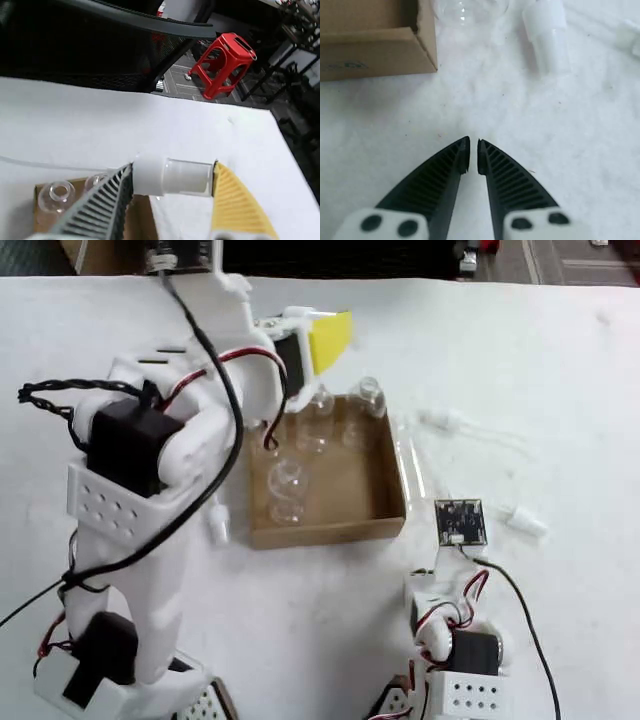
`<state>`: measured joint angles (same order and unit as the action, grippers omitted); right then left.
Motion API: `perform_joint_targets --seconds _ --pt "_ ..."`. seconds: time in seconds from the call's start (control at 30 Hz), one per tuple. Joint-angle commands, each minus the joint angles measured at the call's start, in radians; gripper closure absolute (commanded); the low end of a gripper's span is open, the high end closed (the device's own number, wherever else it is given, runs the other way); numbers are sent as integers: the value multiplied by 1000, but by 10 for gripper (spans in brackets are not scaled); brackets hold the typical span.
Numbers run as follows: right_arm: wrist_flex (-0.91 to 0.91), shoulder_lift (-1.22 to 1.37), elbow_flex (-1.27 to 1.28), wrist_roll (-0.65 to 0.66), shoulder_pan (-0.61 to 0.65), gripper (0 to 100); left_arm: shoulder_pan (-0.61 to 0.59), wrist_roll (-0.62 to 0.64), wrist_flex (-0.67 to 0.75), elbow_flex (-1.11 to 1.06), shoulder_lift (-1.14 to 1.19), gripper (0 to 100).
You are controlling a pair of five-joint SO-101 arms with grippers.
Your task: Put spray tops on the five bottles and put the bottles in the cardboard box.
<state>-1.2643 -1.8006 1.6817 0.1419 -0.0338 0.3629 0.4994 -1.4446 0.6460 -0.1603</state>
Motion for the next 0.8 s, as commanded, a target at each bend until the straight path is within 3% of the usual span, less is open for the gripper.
perform_joint_targets --seconds 0.0,0.27,0.5,0.6,0.77 --pt "-5 -1 9 -2 -2 981 -62 417 -5 6 -1 976" --pt "-5 -1 9 -2 -2 981 -8 563 -81 -117 -24 976" --pt "-5 -1 9 -2 -2 981 38 462 -75 -236 -325 976" --pt "-5 -1 9 -2 -2 981 12 437 41 -364 -466 976" --pt "-5 -1 9 -2 -2 981 -39 440 348 -779 -579 976"
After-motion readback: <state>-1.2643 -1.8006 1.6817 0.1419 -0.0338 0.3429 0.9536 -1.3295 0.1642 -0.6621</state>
